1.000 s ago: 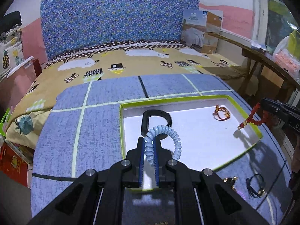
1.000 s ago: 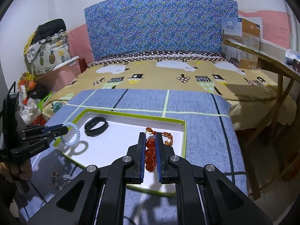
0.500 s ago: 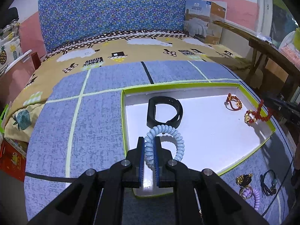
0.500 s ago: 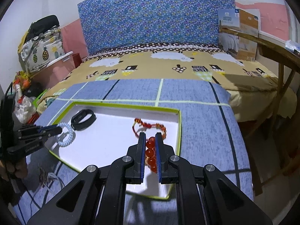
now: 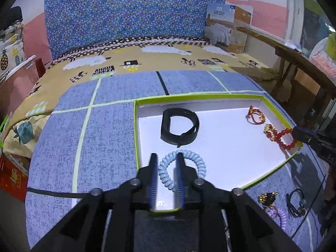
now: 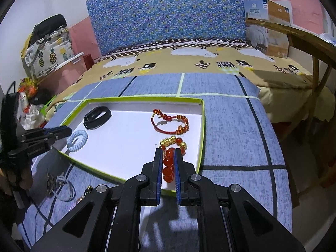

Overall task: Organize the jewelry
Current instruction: 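Lower both held items into the green box and open both tools, then withdraw both tools from the box toward the remaining jewelry, then grasp the grey cord bundle with the left tool while the right tool grasps the black hair tie, then carry the grey cords and black hair tie toward the green box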

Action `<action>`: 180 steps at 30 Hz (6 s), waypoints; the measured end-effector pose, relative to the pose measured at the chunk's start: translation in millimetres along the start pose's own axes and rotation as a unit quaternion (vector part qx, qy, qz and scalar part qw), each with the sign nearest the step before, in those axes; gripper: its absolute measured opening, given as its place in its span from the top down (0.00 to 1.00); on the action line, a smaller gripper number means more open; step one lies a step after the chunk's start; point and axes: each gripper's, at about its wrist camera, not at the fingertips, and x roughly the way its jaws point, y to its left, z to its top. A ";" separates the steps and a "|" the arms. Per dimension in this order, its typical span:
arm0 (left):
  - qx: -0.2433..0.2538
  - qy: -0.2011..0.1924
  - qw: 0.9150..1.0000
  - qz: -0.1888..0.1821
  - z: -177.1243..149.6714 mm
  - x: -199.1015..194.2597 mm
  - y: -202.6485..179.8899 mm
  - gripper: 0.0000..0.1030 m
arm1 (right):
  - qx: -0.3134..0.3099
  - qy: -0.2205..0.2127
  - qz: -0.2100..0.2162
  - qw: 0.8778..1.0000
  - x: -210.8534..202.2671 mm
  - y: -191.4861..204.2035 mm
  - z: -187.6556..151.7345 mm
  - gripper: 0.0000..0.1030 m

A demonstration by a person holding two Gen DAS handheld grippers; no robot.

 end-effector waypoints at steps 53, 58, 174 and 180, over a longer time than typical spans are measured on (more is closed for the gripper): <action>0.001 -0.095 0.995 -0.029 -114.7 -167.7 -33.6 0.72 | -0.004 -0.072 0.000 0.997 -153.5 74.1 -112.4 0.81; 0.003 -0.088 0.996 -0.028 -114.0 -160.9 -33.6 0.72 | -0.002 -0.065 0.000 0.998 -146.1 72.6 -111.9 0.80; 0.008 -0.034 0.999 -0.024 12.5 -25.1 -4.4 0.83 | -0.043 0.001 -0.016 0.999 4.9 41.8 6.4 0.85; 0.007 -0.013 1.000 -0.012 12.2 -2.2 0.1 0.83 | -0.042 0.022 -0.022 0.999 25.1 37.3 7.0 0.85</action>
